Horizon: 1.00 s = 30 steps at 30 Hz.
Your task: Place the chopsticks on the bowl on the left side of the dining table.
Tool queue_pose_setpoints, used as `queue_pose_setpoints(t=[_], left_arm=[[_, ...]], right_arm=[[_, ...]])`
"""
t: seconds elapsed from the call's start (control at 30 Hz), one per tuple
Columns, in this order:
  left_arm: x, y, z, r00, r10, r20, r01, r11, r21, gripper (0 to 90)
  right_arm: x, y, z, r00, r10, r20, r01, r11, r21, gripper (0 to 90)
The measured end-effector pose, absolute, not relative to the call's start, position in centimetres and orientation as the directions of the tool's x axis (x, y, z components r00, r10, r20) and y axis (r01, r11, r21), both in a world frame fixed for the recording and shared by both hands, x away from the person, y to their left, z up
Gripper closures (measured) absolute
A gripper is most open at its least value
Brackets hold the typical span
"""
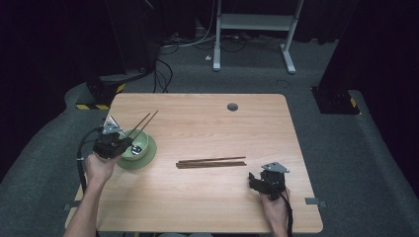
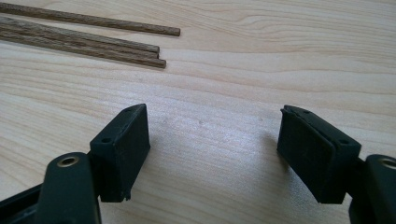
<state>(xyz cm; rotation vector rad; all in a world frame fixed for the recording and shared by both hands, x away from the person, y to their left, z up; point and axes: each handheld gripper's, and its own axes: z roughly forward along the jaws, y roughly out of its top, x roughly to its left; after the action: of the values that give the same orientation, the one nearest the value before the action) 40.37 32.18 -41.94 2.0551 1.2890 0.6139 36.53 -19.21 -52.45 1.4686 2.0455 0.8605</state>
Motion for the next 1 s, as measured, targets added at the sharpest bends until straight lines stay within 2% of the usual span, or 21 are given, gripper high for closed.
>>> queue_pose_setpoints(t=[0.73,1.0], left_arm=[[40.7,32.5,-42.7,0.394,0.916,0.082,0.629,-0.333,0.703,85.0],[41.0,32.5,-43.1,0.391,0.913,0.120,0.637,-0.362,0.681,84.9]], right_arm=[[36.5,-19.2,-52.4,-0.312,0.950,-0.019,0.651,0.228,0.724,24.7],[36.5,-19.2,-52.4,-0.312,0.950,-0.019,0.651,0.228,0.724,24.7]])
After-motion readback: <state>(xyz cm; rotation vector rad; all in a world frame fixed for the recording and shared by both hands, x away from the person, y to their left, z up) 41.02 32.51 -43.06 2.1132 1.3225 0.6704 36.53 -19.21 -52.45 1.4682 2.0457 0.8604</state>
